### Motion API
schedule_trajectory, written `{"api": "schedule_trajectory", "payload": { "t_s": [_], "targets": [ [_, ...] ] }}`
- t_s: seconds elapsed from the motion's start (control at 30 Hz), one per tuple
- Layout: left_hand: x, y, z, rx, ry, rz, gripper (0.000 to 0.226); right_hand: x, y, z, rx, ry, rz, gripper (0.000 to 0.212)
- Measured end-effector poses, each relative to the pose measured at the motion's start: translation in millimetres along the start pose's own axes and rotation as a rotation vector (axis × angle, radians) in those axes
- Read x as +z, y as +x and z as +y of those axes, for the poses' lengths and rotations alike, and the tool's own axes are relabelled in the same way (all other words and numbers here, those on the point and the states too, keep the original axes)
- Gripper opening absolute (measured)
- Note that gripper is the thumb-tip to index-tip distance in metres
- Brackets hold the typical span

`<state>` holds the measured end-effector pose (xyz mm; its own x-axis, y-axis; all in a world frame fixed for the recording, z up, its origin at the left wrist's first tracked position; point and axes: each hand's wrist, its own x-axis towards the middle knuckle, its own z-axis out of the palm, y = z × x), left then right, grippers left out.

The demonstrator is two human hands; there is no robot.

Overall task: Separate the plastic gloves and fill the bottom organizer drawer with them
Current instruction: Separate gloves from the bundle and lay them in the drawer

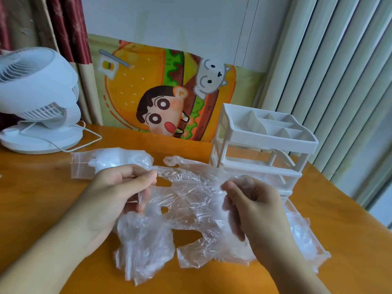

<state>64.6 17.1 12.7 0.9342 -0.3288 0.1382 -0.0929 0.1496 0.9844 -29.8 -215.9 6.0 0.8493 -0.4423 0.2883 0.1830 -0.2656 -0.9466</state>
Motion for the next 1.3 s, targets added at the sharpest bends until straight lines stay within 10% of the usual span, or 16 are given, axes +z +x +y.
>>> {"api": "schedule_trajectory", "payload": {
  "t_s": [0.17,0.4,0.57,0.83,1.07,1.3],
  "targets": [
    [3.6,-1.0,-5.8,-0.083,0.04,-0.124,0.046,2.2,-2.2,-1.4,0.013,0.008,-0.034,0.028],
    [19.7,-4.5,-11.1,0.166,0.006,0.051,0.009,-25.2,8.7,-18.4,-0.038,-0.089,-0.041,0.027],
    [37.4,-4.2,-6.4,0.229,0.025,-0.008,0.074,-82.9,27.7,-15.2,0.002,-0.076,0.113,0.024],
    [133.7,-15.2,44.1,0.67,0.535,-0.161,0.007,-126.4,31.5,26.3,0.155,-0.381,0.119,0.031],
    [217.0,14.3,-10.7,0.183,1.43,-0.522,0.046,-131.4,36.3,39.4,0.068,-0.733,0.078,0.035],
    [214.2,28.3,-36.7,0.091,1.537,-0.594,0.088,-135.6,36.0,47.0,0.09,-1.091,0.097,0.029]
  ]
}}
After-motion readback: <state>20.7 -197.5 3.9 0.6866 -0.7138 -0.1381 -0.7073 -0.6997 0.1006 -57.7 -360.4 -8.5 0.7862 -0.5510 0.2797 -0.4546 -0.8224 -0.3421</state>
